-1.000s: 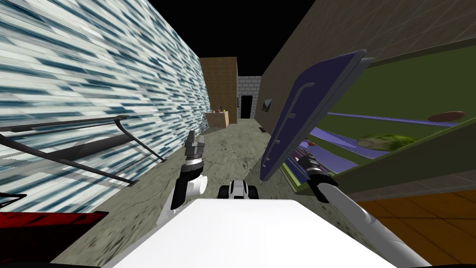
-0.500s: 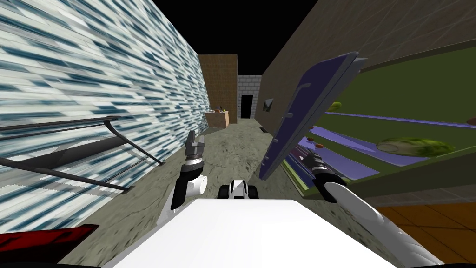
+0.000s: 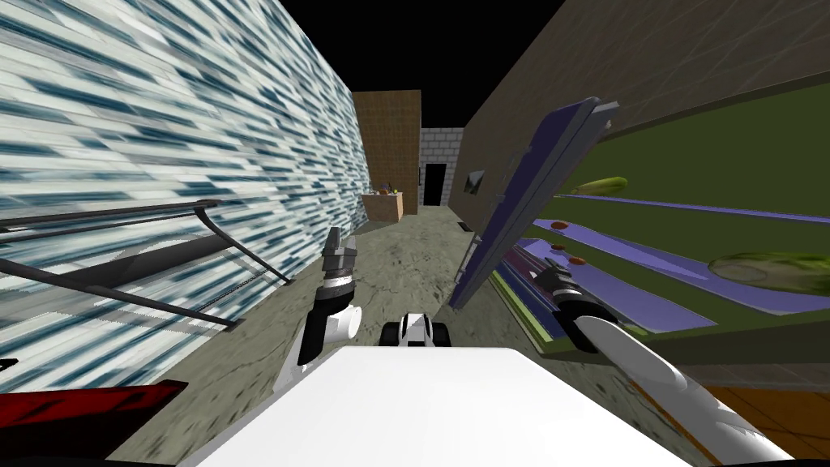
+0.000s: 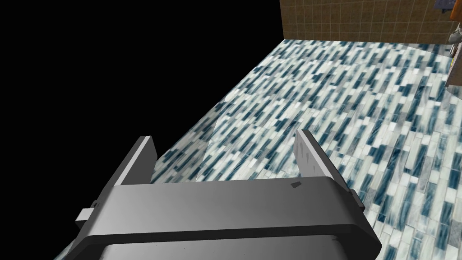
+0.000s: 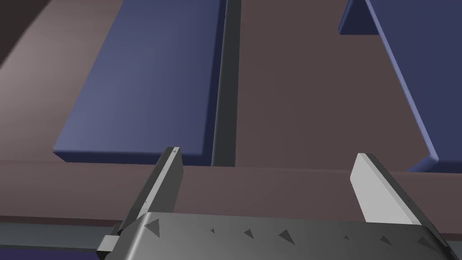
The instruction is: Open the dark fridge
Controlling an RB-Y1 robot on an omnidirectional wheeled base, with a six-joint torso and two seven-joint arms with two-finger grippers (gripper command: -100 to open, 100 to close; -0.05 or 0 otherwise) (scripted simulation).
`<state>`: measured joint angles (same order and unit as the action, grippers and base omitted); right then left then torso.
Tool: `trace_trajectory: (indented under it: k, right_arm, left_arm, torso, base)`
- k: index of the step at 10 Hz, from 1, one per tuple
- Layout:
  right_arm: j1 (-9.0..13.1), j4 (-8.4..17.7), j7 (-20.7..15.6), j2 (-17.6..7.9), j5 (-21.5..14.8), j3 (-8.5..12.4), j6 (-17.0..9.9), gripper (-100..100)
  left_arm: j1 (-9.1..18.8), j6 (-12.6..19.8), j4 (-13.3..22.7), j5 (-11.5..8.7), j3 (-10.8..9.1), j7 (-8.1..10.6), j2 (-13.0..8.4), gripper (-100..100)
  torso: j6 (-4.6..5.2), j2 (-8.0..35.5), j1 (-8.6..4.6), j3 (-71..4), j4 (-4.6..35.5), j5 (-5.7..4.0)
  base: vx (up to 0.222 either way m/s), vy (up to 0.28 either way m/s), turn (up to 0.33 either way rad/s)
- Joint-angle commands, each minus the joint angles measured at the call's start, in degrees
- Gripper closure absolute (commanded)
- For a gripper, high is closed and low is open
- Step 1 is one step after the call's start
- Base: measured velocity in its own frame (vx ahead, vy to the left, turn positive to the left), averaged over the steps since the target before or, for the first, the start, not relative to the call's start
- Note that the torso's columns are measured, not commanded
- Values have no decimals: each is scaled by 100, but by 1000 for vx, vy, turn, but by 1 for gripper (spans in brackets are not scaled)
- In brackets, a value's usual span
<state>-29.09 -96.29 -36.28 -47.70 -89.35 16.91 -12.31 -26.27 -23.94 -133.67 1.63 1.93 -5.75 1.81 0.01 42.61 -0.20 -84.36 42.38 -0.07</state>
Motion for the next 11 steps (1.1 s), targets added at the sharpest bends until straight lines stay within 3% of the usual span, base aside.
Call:
trace_trajectory:
  k: [1, 3, 4, 6, 7, 10, 11]
  right_arm:
    - [30, 352, 224, -125, -75, 117, -45, -100]
    - [30, 352, 224, -125, -75, 117, -45, -100]
    - [47, 592, 299, -192, -47, 240, -55, -100]
    - [41, 636, 388, -227, -150, 222, -70, -100]
    - [47, 592, 299, -192, -47, 240, -55, 100]
    - [24, 273, 199, -103, -85, 76, -41, 100]
    - [-2, 365, 221, -304, 117, 314, 149, -100]
  left_arm:
    - [0, 0, 0, 0, 0, 0, 0, 0]
    - [-1, 0, 0, 0, 0, 0, 0, 0]
    - [-1, 0, 0, 0, -1, 0, 0, 0]
    - [0, 0, 0, 0, 0, 0, 0, 0]
    - [-1, 0, 0, 0, -1, 0, 0, 0]
    - [-2, -1, -1, 0, -1, 0, -1, 0]
    - [-2, 0, -1, 0, -1, 0, -1, 0]
  torso:
    - [2, -14, 11, -9, -4, 4]
    - [2, -38, 22, -25, -11, 8]
    - [1, -47, 21, -30, -14, 7]
    - [-3, -31, 24, -21, -10, 8]
    - [5, -34, 18, -21, -10, 7]
    - [-3, -45, 15, -29, -14, 5]
    - [-3, -37, 16, -25, -12, 6]
  base:
    - [-61, 10, 194]
    - [-33, 3, 40]
    - [-36, 13, 207]
    - [-39, 12, 165]
    - [9, 2, -107]
    - [46, -13, -186]
    - [22, 31, -39]
